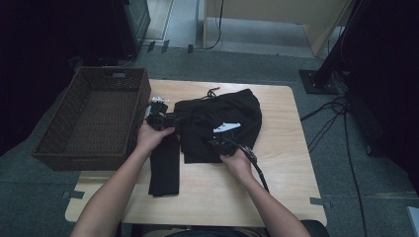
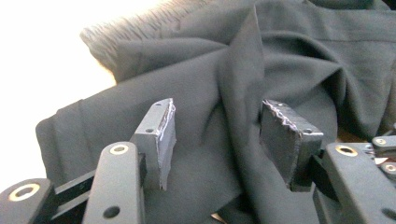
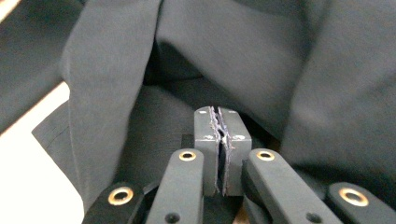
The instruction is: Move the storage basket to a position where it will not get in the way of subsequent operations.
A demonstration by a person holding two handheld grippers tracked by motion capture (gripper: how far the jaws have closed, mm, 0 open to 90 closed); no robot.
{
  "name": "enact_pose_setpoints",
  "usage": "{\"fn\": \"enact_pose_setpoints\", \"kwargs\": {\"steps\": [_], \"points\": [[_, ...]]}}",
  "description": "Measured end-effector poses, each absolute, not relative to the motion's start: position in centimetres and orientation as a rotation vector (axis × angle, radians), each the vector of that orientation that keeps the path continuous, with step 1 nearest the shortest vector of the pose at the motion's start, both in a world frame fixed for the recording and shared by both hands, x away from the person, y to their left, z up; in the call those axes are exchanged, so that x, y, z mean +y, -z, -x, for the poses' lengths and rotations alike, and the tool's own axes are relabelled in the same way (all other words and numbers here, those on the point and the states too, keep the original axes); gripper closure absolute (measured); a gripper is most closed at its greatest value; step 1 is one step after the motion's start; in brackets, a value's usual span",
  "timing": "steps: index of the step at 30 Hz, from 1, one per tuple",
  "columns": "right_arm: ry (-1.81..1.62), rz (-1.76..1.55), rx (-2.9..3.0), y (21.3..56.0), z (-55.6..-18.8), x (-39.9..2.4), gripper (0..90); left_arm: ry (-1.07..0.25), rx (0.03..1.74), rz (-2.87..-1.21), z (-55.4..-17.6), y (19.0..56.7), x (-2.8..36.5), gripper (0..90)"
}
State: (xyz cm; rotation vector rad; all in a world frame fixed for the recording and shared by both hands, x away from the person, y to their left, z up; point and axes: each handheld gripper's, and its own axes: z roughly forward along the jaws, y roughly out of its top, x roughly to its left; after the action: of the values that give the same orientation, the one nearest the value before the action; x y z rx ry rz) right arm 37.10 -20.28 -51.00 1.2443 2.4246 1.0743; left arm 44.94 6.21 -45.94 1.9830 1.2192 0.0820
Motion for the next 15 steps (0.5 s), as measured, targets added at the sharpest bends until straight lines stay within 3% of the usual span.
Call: {"fn": "enact_pose_setpoints", "kwargs": {"steps": [9, 15], "points": [[-1.002, -1.291, 2.429, 50.7, -31.6, -26.0, 86.6, -0.070, 1.251, -2.023, -45.0, 47.4, 5.3, 46.5], [-0.986, -1.336, 2.436, 50.5, -28.3, -29.0, 83.6, -0.140, 1.228, -2.109, -44.9, 49.0, 3.9, 49.6]]}}
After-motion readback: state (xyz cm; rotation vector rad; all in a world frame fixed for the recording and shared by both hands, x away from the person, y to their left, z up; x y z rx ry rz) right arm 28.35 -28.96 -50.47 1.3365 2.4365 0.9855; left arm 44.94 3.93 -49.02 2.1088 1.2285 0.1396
